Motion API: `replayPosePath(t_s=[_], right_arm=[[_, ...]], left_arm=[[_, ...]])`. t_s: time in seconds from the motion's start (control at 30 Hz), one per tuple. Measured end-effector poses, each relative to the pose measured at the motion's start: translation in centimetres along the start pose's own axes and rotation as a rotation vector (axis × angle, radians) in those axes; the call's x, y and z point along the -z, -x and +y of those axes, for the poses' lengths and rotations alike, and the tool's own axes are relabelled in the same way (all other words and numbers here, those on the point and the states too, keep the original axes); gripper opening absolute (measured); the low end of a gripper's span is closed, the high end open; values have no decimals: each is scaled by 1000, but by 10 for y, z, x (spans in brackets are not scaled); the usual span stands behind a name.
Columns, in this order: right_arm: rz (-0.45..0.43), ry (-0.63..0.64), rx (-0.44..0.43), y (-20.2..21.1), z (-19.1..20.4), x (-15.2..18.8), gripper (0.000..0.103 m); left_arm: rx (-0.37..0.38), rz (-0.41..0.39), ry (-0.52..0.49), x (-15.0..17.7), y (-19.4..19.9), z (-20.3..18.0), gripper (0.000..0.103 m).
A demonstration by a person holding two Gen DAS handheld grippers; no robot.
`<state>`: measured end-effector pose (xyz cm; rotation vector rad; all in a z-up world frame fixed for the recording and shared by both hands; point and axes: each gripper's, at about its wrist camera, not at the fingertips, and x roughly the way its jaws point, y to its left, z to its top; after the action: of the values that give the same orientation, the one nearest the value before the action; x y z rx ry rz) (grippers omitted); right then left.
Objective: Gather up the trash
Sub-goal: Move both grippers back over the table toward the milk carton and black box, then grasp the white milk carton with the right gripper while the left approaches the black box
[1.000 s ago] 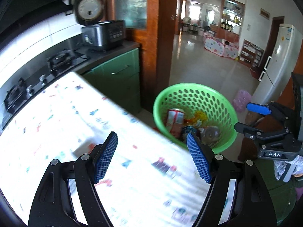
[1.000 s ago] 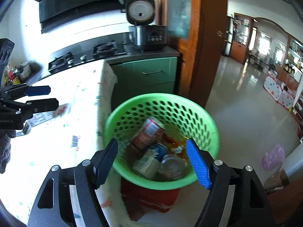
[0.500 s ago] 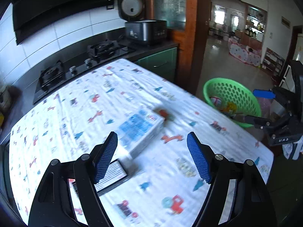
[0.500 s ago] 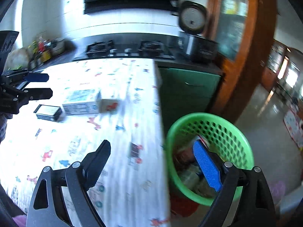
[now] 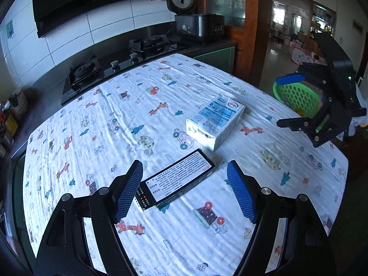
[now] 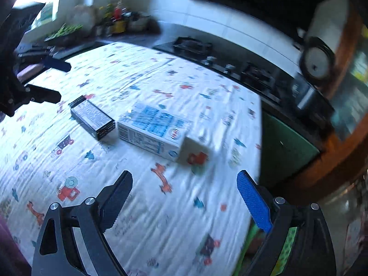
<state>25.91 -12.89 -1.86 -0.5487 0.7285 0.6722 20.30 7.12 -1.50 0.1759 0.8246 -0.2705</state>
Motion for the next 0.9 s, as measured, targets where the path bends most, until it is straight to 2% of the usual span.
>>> replayPosePath(t_s=[0.23, 0.4, 0.6, 0.8, 0.9], right_arm=[[23, 242, -117, -44, 22, -40, 89], [92, 412, -198, -82, 34, -63, 89], [133, 582, -233, -111, 51, -74, 90], [205, 664, -270, -137, 58, -78, 90], [237, 589, -333, -143, 52, -81, 91]], left_arm=[[2, 21, 30, 17, -6, 20, 75], [-7, 47, 52, 25, -14, 34, 75], [-14, 61, 44, 29, -16, 42, 75], [2, 72, 37, 33, -23, 45, 75], [16, 83, 12, 33, -26, 44, 75]])
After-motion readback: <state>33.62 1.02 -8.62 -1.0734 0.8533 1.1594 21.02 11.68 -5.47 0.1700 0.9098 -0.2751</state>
